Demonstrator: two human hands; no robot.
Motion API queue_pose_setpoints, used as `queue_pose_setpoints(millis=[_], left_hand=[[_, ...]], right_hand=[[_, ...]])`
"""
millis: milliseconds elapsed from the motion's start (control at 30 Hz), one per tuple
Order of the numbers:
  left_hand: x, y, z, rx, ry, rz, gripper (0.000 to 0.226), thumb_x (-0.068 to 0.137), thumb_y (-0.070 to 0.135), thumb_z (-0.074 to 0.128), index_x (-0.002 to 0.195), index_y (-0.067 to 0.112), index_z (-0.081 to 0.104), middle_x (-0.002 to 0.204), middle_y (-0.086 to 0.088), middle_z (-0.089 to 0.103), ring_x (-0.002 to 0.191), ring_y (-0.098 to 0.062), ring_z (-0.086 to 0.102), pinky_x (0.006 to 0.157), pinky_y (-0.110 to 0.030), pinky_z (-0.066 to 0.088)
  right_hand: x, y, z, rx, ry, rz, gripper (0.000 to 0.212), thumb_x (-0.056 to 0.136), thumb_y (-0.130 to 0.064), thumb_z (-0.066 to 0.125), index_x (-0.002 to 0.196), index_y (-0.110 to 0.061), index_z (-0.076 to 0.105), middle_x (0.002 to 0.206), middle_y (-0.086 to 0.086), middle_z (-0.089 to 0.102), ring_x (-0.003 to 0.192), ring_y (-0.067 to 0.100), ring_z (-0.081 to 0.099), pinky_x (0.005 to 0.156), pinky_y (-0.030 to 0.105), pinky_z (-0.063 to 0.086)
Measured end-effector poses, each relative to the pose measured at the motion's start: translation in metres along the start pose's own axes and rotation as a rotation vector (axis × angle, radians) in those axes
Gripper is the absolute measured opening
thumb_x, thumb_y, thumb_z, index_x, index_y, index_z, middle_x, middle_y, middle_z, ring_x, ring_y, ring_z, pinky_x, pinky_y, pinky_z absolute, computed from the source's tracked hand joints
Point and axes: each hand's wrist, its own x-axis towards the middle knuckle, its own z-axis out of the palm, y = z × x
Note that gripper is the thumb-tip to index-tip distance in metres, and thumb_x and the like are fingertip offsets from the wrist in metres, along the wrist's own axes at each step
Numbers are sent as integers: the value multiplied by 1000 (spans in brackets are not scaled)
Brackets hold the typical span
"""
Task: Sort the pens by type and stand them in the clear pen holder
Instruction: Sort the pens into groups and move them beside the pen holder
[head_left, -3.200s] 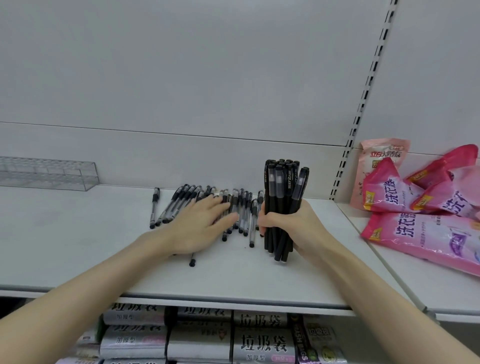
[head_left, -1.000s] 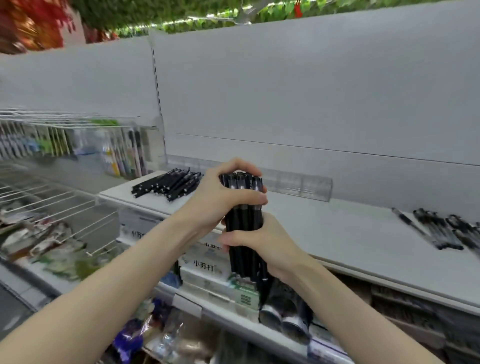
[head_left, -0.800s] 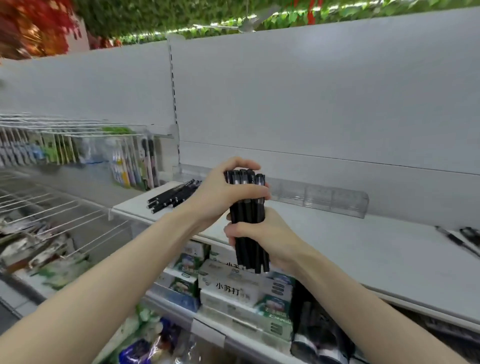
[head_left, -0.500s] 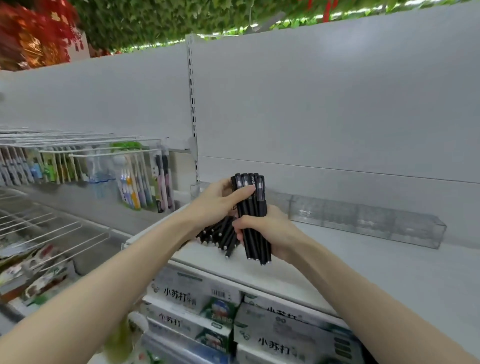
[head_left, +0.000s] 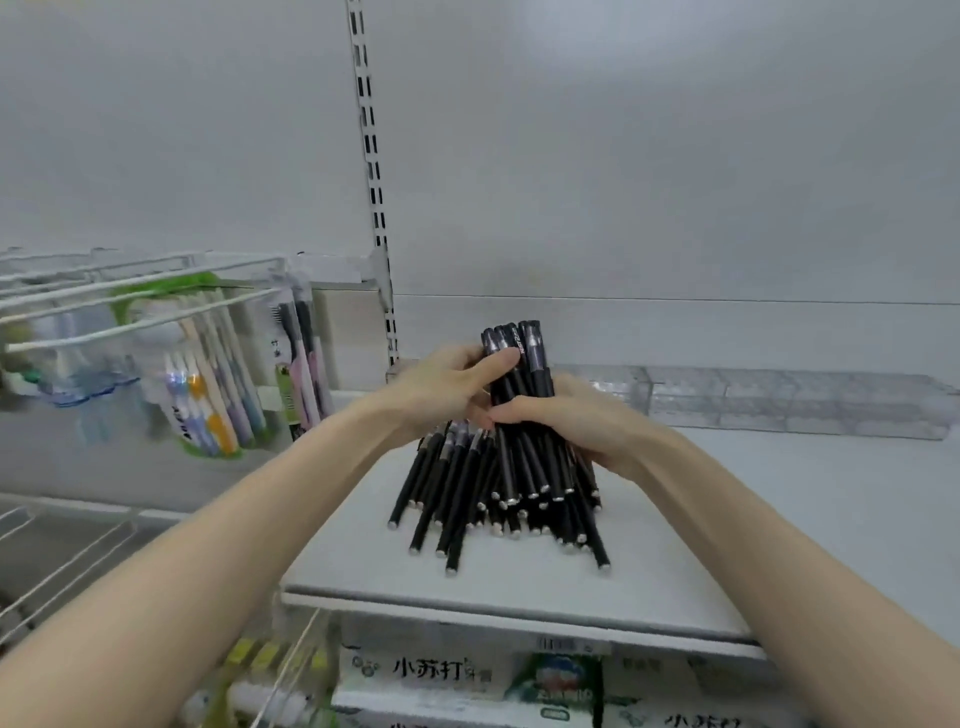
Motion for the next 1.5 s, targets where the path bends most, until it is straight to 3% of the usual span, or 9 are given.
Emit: queue_pose_setpoints(millis=[167, 333, 400, 467, 567, 733, 967, 1200, 1500], left_hand=[[6, -22, -14, -2, -107, 38, 30, 99, 30, 46, 84, 9, 63, 69, -4, 62, 51, -9, 54, 51, -17, 46], [14, -45, -13, 125, -18, 142, 44, 93, 46, 51, 86, 5, 67, 70, -2, 63, 62, -14, 55, 61, -26, 42], [20, -58, -11, 184, 47, 194, 50, 86, 62, 48, 80, 15, 66, 71, 1, 66, 66, -19, 58, 67, -34, 46], [23, -67, -7, 339, 61, 156, 54, 86, 69, 39, 98, 24, 67, 100, -3, 65, 97, -25, 57, 91, -42, 43], [11, -72, -3, 469, 78, 50, 52, 97, 48, 36, 140, 19, 42, 144, -4, 37, 136, -22, 29, 113, -40, 20], [-2, -83, 0, 503, -31, 77, 56, 99, 51, 22, 149, 27, 22, 157, 6, 19, 144, -12, 12, 117, -45, 9], [-7, -80, 3, 620, -46, 19, 63, 93, 63, 16, 149, 37, 10, 159, 10, 4, 146, -12, -1, 115, -49, -7], [-14, -78, 7, 583, -54, 6, 58, 93, 63, 13, 148, 44, 8, 159, 11, -1, 146, -13, -5, 115, -50, -4], [-12, -78, 8, 700, -75, 20, 61, 90, 67, 8, 147, 46, 2, 159, 11, -6, 146, -16, -8, 115, -52, -6]], right_hand=[[5, -2, 15, -160, 103, 118, 33, 83, -37, 66, 105, -12, 68, 101, 11, 72, 94, 27, 69, 90, 44, 51], [2, 2, 25, -277, 264, 138, 20, 91, -31, 62, 78, -16, 62, 68, -8, 65, 66, 7, 62, 67, 21, 48], [5, 10, 32, -366, 350, 143, 46, 85, -51, 58, 87, -5, 60, 79, 5, 61, 76, 16, 59, 78, 30, 49], [7, 22, 33, -489, 432, 182, 72, 66, -75, 44, 98, -13, 60, 97, 7, 56, 99, 25, 54, 97, 48, 42], [2, 27, 37, -607, 505, 294, 59, 84, -66, 40, 120, -21, 54, 119, 0, 38, 128, 22, 30, 111, 42, 20], [-1, 31, 35, -674, 521, 296, 44, 98, -44, 38, 126, -11, 48, 145, 2, 30, 137, 18, 19, 110, 38, 13], [-3, 32, 28, -794, 505, 438, 60, 92, -62, 32, 145, -34, 29, 160, 4, 10, 147, 22, -2, 114, 47, -3], [-11, 29, 34, -793, 428, 481, 68, 94, -63, 26, 152, -32, 10, 154, 16, 22, 142, 36, 13, 112, 46, 16], [-17, 17, 31, -676, 353, 456, 76, 96, -60, 23, 144, -1, 32, 151, 14, 33, 137, 26, 34, 105, 34, 28]])
